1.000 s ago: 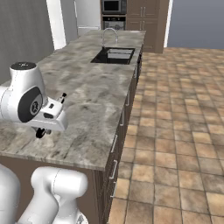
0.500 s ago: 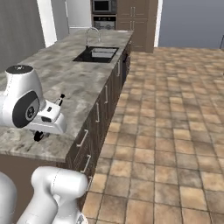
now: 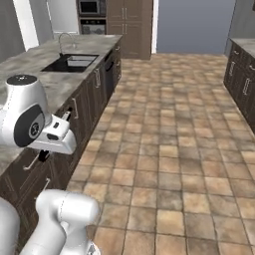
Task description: Pick up the tongs from the counter and place them near the plate next to the oven.
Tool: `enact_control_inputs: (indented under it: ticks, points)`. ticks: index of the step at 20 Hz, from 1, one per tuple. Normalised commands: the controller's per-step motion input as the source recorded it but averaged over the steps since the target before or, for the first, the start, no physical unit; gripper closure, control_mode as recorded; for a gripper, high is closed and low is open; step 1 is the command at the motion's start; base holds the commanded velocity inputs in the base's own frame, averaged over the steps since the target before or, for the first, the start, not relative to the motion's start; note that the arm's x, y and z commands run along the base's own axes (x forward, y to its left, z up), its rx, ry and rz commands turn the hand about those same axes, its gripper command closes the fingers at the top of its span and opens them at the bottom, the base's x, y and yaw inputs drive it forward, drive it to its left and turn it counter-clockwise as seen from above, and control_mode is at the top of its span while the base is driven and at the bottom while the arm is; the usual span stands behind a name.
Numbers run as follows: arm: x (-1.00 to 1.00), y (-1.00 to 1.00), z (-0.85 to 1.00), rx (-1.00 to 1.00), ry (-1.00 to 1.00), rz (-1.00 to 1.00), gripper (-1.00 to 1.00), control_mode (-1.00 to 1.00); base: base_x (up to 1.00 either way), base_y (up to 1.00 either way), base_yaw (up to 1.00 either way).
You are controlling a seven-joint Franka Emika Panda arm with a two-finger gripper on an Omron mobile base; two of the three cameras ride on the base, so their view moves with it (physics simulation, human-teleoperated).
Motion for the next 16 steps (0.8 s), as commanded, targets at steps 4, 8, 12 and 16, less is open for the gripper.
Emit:
enact_control_inputs:
  ticks: [4, 8, 12, 16]
  points:
    - [0.00, 0.00, 0.00, 0.00, 0.00, 0.00, 1.00, 1.00, 1.00, -0.60, 0.00]
    - [0.00, 0.00, 0.00, 0.00, 0.00, 0.00, 1.00, 1.00, 1.00, -0.42, 0.02]
    - [0.00, 0.00, 0.00, 0.00, 0.00, 0.00, 1.00, 1.00, 1.00, -0.37, 0.12]
    - [0.00, 0.00, 0.00, 0.00, 0.00, 0.00, 1.00, 1.00, 1.00, -0.35, 0.24]
